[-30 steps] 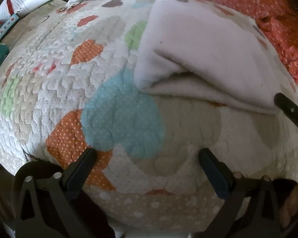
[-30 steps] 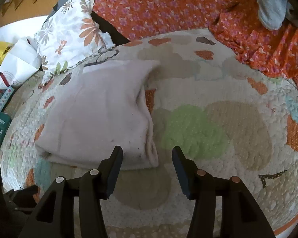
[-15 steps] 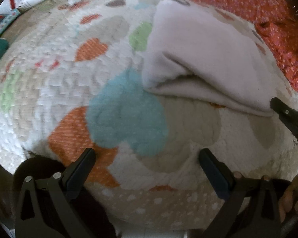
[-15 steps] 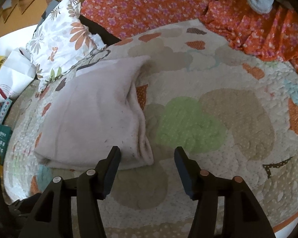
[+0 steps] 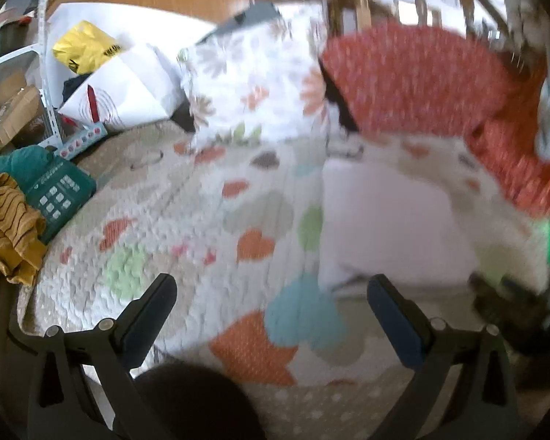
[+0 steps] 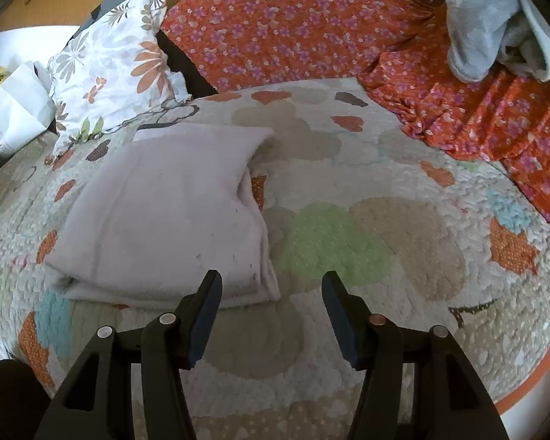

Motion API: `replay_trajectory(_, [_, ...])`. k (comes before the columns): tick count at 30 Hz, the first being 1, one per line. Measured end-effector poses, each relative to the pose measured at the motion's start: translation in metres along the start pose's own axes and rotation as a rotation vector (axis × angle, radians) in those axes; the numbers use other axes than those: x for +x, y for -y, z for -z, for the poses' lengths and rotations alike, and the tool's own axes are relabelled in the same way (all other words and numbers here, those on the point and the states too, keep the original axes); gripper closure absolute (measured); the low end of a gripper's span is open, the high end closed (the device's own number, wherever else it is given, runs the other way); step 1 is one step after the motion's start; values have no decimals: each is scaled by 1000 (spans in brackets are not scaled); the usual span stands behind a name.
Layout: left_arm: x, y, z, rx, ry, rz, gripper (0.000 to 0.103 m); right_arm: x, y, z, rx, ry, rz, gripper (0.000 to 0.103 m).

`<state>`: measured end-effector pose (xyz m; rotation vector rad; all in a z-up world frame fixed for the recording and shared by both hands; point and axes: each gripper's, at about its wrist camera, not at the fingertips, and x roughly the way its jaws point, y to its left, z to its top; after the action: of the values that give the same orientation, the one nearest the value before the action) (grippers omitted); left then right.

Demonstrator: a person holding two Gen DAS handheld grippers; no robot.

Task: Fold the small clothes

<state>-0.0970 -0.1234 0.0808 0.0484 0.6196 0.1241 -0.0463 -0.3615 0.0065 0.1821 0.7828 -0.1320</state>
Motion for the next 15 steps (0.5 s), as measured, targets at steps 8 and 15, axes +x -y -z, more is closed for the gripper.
replay_trajectory(8, [-4, 20, -17, 22, 12, 150, 0, -11, -2, 9, -4, 4, 1, 42])
replay_trajectory(15, [17, 31, 10, 48, -160, 165, 0, -12, -7, 14, -33, 4, 1, 42])
